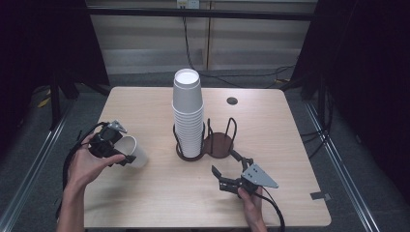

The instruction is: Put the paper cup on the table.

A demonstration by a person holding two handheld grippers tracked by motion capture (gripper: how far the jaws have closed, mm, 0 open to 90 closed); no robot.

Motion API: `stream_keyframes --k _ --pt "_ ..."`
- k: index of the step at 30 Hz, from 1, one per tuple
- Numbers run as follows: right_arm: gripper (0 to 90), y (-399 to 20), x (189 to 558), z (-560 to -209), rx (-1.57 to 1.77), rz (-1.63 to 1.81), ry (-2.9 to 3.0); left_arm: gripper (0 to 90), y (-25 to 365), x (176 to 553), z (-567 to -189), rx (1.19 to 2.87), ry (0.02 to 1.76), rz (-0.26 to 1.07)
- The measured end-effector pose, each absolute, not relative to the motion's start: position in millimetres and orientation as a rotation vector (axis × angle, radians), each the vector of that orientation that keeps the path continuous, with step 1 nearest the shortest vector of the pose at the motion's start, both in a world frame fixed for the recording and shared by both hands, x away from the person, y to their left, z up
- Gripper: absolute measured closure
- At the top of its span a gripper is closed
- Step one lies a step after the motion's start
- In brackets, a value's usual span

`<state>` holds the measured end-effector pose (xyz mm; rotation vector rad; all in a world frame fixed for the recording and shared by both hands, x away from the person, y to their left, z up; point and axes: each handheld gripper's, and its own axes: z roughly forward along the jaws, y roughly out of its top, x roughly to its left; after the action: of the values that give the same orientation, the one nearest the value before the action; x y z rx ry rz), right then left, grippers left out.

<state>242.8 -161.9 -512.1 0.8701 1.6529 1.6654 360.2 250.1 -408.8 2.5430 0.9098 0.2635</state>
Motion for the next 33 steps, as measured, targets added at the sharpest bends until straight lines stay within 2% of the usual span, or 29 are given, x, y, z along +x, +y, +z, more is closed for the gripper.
stream_keyframes --k 9,22,29,32,33 --pt "13.4 -162 243 -512 0.87 1.665 1.652 7.4 245 362 -414 2.564 0.903 0.28" --pt "13.4 -162 243 -512 0.873 1.664 1.651 6.0 246 364 -425 2.481 0.905 0.31" --pt "13.4 -162 243 -512 0.873 1.664 1.652 10.4 250 366 -430 2.468 0.878 0.251" --pt "13.4 -162 243 -512 0.872 1.664 1.652 19.3 251 365 -433 2.476 0.874 0.255" --pt "13.4 -162 243 -512 0.873 1.664 1.652 19.3 252 365 -434 2.474 0.877 0.249"
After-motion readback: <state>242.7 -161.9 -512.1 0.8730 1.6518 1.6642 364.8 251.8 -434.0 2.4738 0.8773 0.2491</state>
